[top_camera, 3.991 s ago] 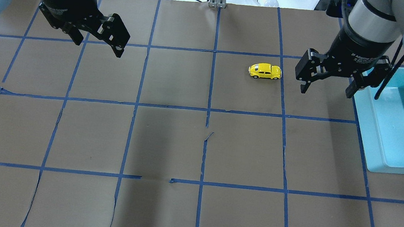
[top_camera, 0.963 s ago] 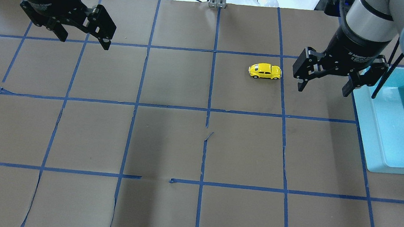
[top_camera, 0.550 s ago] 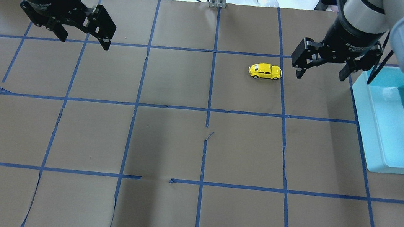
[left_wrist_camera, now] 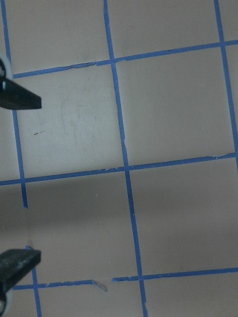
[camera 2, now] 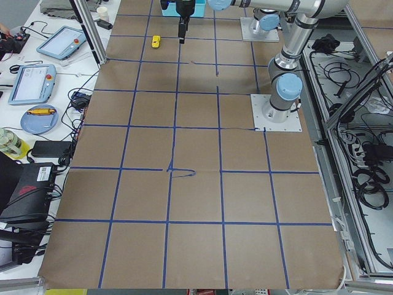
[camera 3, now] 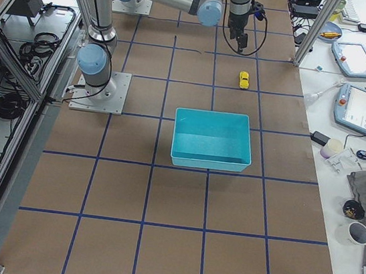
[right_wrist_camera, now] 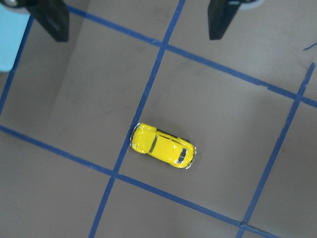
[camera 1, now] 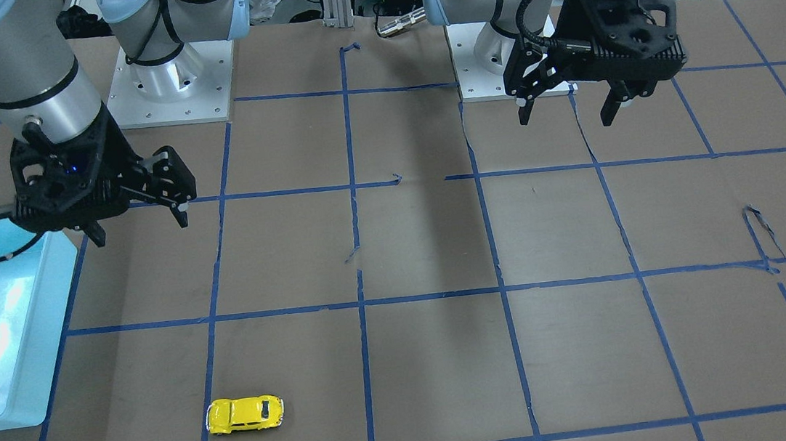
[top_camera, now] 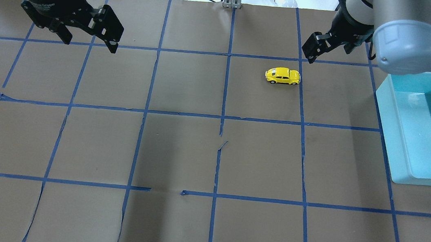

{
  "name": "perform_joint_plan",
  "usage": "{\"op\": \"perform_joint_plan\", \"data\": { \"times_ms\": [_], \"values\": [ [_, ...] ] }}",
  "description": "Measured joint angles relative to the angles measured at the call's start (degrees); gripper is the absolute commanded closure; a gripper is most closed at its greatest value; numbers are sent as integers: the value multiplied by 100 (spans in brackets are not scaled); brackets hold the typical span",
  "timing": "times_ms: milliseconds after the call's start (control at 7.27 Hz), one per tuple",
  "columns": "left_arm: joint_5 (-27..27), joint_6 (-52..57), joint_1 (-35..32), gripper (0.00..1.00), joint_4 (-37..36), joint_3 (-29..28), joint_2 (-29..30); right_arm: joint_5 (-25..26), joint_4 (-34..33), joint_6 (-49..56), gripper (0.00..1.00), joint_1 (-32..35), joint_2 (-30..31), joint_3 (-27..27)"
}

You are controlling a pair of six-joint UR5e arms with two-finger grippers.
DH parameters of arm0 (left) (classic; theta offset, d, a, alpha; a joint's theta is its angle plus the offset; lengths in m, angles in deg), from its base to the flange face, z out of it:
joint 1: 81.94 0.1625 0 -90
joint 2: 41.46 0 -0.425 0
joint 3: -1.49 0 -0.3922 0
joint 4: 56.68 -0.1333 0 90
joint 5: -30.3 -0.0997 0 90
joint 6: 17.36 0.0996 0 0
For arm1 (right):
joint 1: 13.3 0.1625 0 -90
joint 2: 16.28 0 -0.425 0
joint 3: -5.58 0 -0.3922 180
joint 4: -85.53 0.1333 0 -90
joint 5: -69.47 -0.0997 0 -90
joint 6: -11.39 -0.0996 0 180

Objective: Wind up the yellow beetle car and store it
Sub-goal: 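Move the right gripper over the yellow car and lower it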

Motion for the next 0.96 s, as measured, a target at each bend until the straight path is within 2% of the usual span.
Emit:
{"op": "perform_joint_plan", "data": {
  "times_ms": [550, 963],
  "values": [
    [5, 0, 6, 0, 0, 0, -2, -28, -1783, 2028, 0, 346, -1106, 8],
    [8, 0, 19, 0, 0, 0, -2, -398, -2339, 3152, 0, 388, -1824, 38]
  ]
}}
